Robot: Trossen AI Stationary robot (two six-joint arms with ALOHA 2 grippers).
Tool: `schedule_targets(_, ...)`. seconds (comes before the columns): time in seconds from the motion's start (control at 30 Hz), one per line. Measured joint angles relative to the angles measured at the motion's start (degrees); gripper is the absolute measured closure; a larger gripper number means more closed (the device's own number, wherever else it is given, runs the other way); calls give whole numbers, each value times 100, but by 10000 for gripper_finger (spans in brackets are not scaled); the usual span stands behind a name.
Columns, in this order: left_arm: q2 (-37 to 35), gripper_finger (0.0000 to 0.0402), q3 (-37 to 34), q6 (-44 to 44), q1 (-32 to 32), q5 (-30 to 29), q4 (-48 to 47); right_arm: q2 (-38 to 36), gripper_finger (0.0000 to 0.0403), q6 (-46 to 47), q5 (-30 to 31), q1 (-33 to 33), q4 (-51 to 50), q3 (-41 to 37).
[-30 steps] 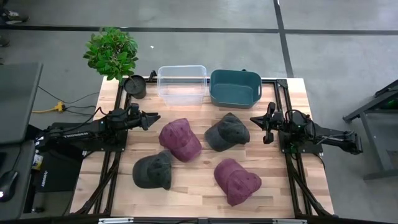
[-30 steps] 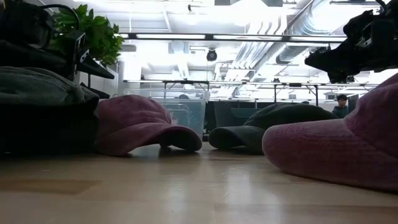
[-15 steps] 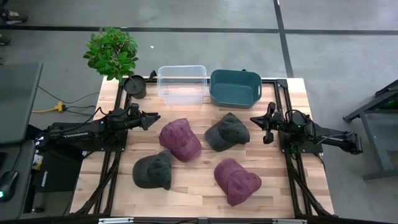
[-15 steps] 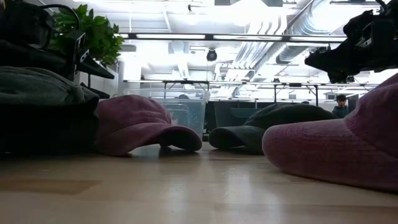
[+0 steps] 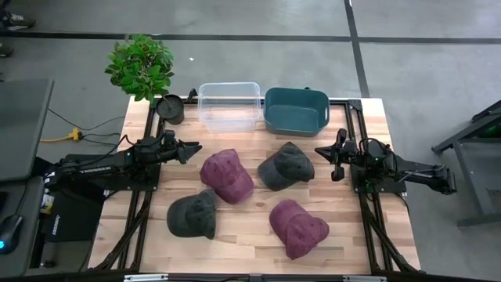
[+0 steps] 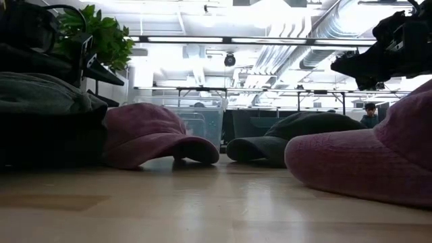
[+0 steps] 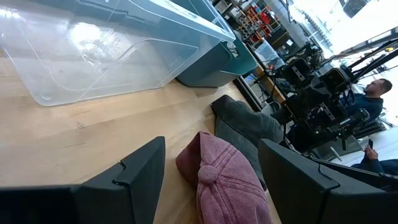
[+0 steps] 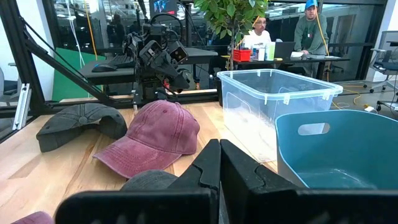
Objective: Pick & Place hat
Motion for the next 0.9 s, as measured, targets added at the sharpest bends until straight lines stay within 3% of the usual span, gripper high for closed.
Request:
schedule_targets(0.73, 2, 160, 35, -5, 0, -2, 31, -1, 402, 1, 0, 0, 1, 0)
schedule_targets(0.9, 4, 160, 108, -347, -1, 219, 44, 1, 402, -1, -1, 0, 1, -1)
